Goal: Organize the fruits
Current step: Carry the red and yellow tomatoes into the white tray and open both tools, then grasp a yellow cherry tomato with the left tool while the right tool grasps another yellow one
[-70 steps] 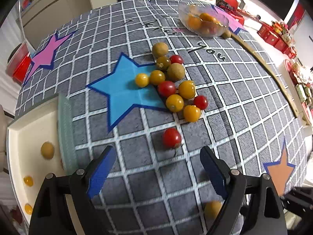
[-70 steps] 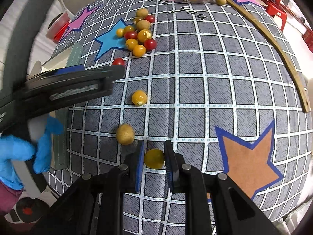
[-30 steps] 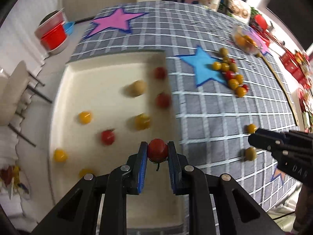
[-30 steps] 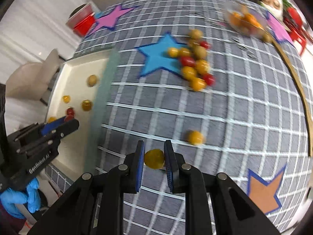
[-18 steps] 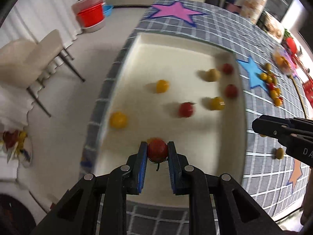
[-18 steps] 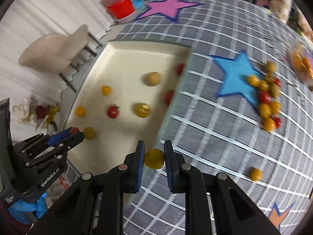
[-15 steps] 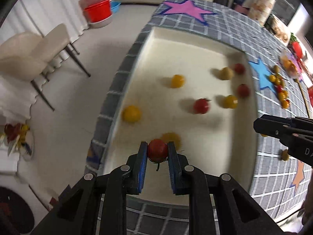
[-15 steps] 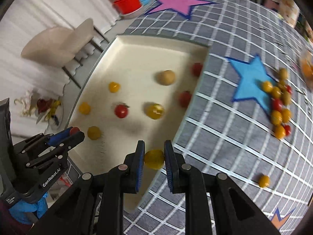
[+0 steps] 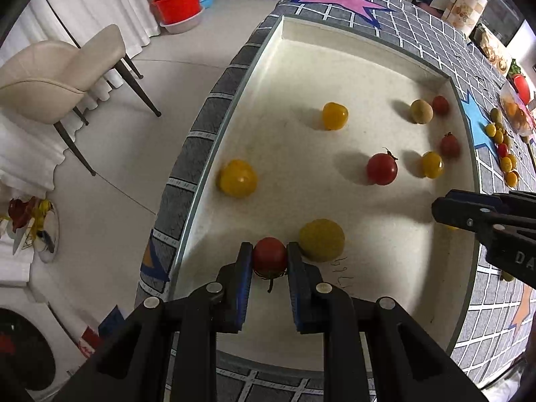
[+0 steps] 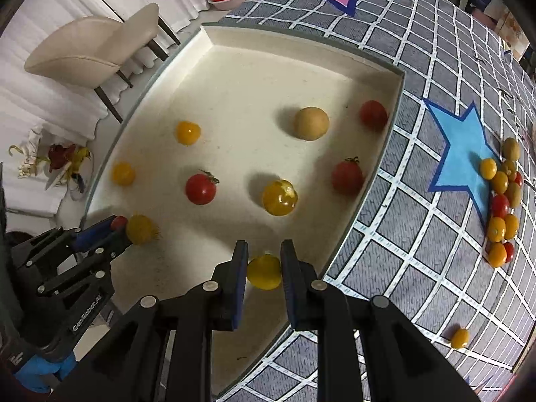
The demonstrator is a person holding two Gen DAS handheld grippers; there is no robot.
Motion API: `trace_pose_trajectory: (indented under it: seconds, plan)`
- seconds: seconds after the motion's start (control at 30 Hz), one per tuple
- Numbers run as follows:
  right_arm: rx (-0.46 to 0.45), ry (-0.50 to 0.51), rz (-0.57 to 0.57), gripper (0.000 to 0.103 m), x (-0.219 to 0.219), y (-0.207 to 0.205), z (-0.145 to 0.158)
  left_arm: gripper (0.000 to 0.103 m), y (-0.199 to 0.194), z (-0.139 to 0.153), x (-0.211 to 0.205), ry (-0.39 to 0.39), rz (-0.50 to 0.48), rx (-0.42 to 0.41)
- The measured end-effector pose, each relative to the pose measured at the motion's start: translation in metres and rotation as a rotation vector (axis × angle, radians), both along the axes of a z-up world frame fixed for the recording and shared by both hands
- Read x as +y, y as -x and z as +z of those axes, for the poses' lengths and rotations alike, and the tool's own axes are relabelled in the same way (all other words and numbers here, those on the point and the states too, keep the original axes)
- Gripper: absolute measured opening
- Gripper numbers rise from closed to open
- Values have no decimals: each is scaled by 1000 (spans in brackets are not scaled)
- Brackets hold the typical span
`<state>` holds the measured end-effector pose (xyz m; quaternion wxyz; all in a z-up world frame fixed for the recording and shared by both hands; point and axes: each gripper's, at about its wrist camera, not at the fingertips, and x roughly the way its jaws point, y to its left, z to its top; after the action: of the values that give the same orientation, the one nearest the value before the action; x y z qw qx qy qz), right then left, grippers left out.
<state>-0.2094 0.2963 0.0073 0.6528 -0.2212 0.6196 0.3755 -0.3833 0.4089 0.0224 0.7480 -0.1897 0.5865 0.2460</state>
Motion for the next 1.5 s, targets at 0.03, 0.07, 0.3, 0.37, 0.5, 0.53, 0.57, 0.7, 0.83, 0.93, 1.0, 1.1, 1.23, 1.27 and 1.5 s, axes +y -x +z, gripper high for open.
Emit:
trace_pose_trajectory:
  seconds: [0.03, 0.07, 0.3, 0.37, 0.5, 0.53, 0.57, 0.7, 0.83, 0.93, 1.0, 1.1, 1.23, 1.27, 1.5]
  plan:
    - [-1, 3, 0, 22, 2, -1, -2, 21, 0, -1, 1, 1, 0, 0]
    - [-2, 7, 1, 22, 3, -1, -3, 22, 0, -1, 2, 2, -1, 0]
    - [-33, 20, 18, 22, 16, 4, -10, 22, -1, -1, 0, -8, -11, 6]
    - [-35, 22, 25, 22, 18, 4, -11, 22, -1, 0, -2, -12, -15, 8]
    - [-31, 27, 34, 24, 22, 3, -11, 23, -4, 1, -7, -23, -27, 21]
    - [-24, 28, 32, 26, 23, 3, -11, 25, -5, 1, -8, -28, -29, 26]
    - [-21, 28, 33, 31, 24, 3, -11, 39, -6, 1, -9, -32, -28, 31]
    - [-23, 12, 44, 43, 18, 3, -3, 79, -4, 9, -11, -41, -17, -9]
    - [-26, -30, 35, 72, 14, 2, 9, 79, -8, 9, -15, -35, -42, 12]
    - [-27, -76, 10, 78, 5, -1, 22, 79, -10, 11, -18, -39, -57, 20]
    - [-38, -89, -19, 78, -6, -5, 30, 79, -13, 14, -19, -44, -73, 22]
    - [-53, -100, -79, 78, -28, -13, 40, 79, -24, 25, -27, -60, -116, 11]
    - [-89, -83, -201, 78, -73, -29, 48, 79, -46, 43, -42, -84, -186, -25]
    - [-93, -76, -230, 78, -81, -33, 48, 79, -53, 47, -47, -84, -204, -33]
    - [-116, 1, -424, 78, -165, -62, 45, 79, -120, 73, -89, -57, -349, -111]
